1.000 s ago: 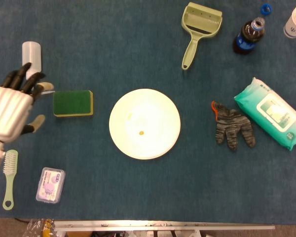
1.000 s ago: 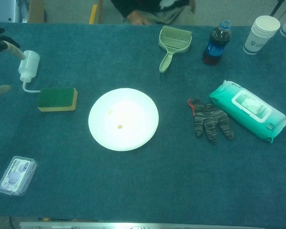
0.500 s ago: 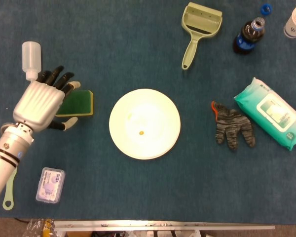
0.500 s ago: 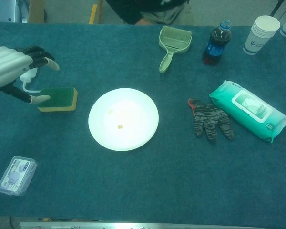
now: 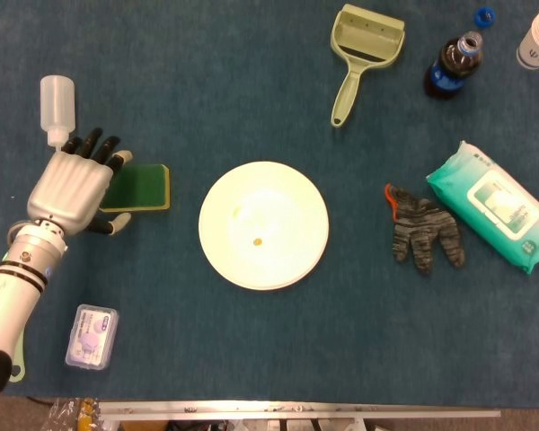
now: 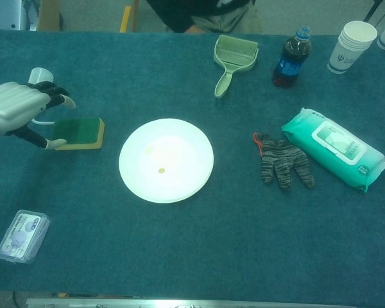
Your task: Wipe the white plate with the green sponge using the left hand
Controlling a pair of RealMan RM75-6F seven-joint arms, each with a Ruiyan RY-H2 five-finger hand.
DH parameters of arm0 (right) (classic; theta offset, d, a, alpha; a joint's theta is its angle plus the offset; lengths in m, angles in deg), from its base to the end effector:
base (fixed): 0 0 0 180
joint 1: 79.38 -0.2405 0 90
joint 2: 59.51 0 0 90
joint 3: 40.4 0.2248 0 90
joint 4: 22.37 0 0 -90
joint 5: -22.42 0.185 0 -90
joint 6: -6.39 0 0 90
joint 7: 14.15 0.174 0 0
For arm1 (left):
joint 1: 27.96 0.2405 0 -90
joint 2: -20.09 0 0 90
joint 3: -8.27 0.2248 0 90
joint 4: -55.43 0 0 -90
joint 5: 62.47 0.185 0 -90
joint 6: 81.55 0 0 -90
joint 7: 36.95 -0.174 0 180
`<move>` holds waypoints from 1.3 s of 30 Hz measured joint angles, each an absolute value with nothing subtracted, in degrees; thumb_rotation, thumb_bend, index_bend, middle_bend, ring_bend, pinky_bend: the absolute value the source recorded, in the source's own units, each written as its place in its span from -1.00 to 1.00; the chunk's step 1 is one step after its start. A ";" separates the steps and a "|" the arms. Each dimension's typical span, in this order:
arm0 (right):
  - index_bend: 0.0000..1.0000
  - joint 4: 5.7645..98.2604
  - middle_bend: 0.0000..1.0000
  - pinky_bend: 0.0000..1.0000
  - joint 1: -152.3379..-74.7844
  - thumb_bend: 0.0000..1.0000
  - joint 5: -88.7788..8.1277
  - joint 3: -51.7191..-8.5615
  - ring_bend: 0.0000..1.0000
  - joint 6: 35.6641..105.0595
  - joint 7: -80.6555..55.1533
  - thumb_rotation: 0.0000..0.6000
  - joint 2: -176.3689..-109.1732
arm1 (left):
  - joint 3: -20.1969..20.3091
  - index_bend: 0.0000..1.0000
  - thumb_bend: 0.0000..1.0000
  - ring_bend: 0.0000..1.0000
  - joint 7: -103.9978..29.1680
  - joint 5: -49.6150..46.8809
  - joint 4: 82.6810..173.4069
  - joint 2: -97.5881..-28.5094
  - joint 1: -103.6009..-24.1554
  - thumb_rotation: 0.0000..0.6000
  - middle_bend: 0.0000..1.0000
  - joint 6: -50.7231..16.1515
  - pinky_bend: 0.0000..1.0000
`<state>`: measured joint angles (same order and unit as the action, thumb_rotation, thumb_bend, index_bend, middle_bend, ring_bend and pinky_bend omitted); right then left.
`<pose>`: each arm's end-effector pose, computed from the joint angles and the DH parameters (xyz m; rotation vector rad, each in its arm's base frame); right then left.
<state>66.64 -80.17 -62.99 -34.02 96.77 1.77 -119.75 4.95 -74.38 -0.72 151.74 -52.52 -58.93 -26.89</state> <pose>-0.2883 -0.1968 0.2189 1.2034 -0.9279 1.0758 -0.2126 0.2929 0.0477 -1.9158 -0.7881 -0.4549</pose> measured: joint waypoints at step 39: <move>-0.32 67.35 -0.20 -0.37 -79.35 -0.63 -63.40 -34.13 -0.47 97.87 1.51 1.00 -119.01 | 7.62 -0.40 -0.53 -0.95 -72.23 -8.57 141.45 -60.46 -61.11 0.72 -0.79 -25.31 -0.72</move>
